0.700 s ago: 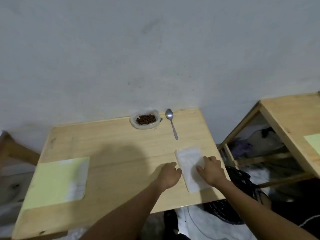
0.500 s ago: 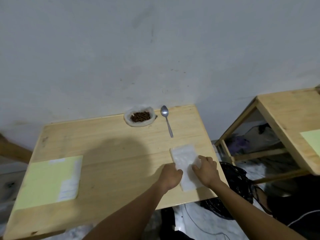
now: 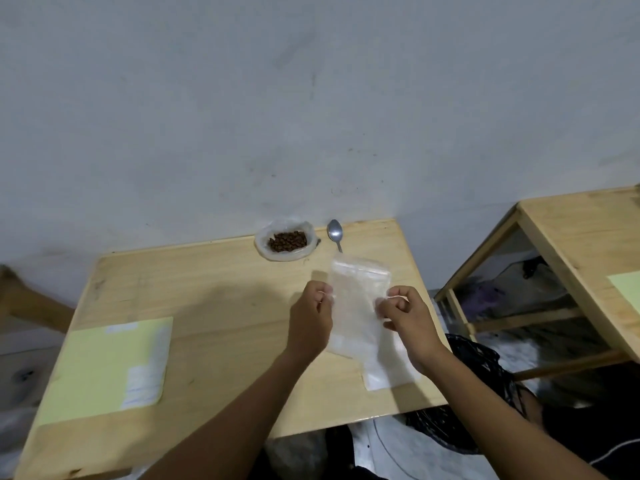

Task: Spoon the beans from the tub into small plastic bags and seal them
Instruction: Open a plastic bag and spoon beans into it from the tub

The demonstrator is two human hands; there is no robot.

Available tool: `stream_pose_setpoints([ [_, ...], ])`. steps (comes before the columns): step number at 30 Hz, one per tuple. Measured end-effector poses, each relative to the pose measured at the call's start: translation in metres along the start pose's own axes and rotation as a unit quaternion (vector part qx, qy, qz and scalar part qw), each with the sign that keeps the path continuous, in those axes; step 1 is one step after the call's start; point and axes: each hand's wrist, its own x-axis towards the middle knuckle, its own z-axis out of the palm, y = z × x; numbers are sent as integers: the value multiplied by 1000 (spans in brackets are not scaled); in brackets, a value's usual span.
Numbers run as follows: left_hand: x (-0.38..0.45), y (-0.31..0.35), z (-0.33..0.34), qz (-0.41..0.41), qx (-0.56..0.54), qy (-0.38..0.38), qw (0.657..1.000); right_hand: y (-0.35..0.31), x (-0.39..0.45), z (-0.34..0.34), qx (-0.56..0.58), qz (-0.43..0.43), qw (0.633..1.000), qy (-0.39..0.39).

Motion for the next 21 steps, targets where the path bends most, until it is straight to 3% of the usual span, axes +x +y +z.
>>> stream_pose_setpoints([
  [5,27,1,-62,85,31,-20,996,-59,-3,31,6,-83,994,-76],
  [10,40,-2,-97,144,75,134,977,-82,-9,77,-28,-127,987,-98],
  [13,34,14,-112,42,-88,115,989,-85,-15,104,-30,-155,981,-113],
  [16,30,25,-123,-110,-276,23,954,-85,-22,125,-44,-172,970,-164],
  [21,23,28,-141,-138,-344,-4,929,-89,-31,146,-46,-145,969,-195],
])
